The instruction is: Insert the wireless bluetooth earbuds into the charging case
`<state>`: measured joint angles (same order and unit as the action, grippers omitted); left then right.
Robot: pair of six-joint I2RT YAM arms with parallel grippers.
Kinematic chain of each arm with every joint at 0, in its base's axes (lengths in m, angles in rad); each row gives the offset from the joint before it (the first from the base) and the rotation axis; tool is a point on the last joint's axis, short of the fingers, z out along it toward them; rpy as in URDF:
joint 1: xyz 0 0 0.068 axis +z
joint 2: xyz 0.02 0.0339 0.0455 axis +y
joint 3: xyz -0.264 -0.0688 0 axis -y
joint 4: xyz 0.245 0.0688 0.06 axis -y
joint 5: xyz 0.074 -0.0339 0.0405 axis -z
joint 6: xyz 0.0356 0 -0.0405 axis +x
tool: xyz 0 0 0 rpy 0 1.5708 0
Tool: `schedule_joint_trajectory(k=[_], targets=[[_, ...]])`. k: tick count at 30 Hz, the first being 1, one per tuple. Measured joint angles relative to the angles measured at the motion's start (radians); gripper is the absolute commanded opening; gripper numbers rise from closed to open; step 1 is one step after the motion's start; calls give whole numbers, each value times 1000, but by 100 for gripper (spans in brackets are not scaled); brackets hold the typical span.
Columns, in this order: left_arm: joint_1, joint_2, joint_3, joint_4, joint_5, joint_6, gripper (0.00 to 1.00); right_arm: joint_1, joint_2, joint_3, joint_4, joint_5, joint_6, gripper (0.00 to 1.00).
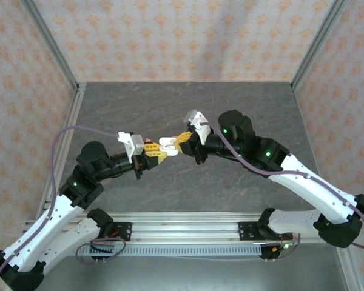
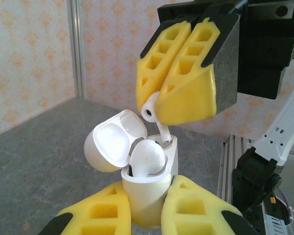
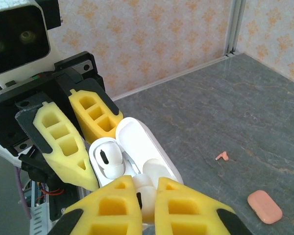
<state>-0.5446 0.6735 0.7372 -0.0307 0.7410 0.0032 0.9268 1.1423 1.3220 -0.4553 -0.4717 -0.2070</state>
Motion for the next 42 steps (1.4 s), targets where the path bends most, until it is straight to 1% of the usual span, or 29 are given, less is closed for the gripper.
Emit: schedule_joint_trajectory(k=[24, 35, 42], targets=[[-6, 3, 0, 5, 0, -6, 0, 0, -14, -19, 30, -7, -8, 10], [-6, 3, 0, 6, -1, -6, 0, 0, -10, -19, 22, -8, -87, 10], [-6, 4, 0, 6, 0, -7, 0, 0, -6, -19, 22, -23, -164, 10]])
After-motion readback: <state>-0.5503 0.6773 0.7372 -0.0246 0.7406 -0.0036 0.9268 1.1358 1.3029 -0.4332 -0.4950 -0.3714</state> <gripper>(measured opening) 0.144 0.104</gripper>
